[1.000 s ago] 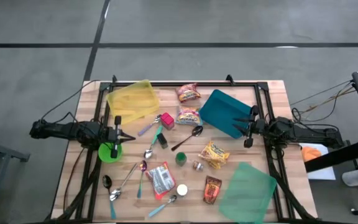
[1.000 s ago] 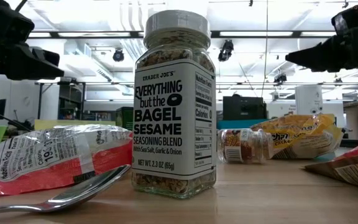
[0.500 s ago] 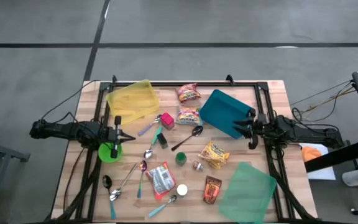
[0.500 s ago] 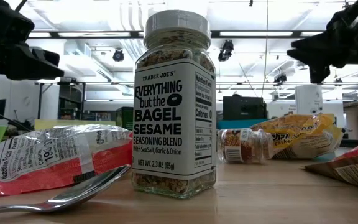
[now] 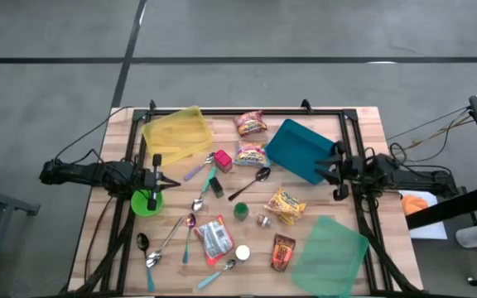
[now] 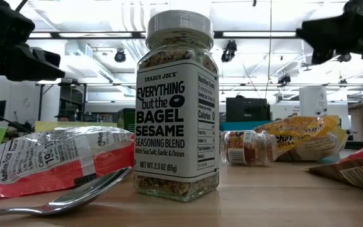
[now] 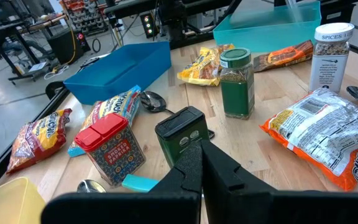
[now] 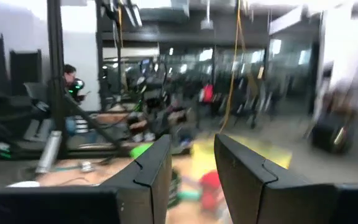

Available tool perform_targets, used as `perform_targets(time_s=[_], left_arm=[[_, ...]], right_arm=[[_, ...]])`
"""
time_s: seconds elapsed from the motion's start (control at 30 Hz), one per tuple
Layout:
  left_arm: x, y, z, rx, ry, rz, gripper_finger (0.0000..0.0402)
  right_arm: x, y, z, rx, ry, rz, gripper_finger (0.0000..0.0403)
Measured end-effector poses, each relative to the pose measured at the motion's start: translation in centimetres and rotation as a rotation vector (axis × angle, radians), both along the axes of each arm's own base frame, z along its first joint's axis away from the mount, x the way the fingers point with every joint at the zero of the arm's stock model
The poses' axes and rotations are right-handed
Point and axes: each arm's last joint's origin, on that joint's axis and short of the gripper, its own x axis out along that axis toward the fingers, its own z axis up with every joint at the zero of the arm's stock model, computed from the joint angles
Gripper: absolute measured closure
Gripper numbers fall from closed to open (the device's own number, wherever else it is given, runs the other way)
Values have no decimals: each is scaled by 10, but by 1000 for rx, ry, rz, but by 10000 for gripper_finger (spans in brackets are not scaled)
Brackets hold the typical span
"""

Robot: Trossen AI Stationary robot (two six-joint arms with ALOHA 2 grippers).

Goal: Pick & Place Food Item
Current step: Put the yellow noodle pack into the green bin

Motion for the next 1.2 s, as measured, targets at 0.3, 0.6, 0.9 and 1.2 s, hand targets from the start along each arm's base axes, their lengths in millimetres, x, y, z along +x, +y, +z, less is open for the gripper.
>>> perform_targets(time_s=[0.3, 0.6, 0.9, 1.2], left_arm=[[0, 0, 0, 0, 0, 0, 401], [0, 0, 0, 0, 1, 0, 401], [0, 0, 0, 0, 1, 0, 401], [0, 0, 0, 0, 0, 0, 401]], right_arm=[[6, 1, 24, -239, 115, -28, 282], [40, -1, 23, -125, 498, 18, 282], [83, 16, 24, -51, 728, 122, 282], [112, 51, 53, 4, 1012, 106, 282]])
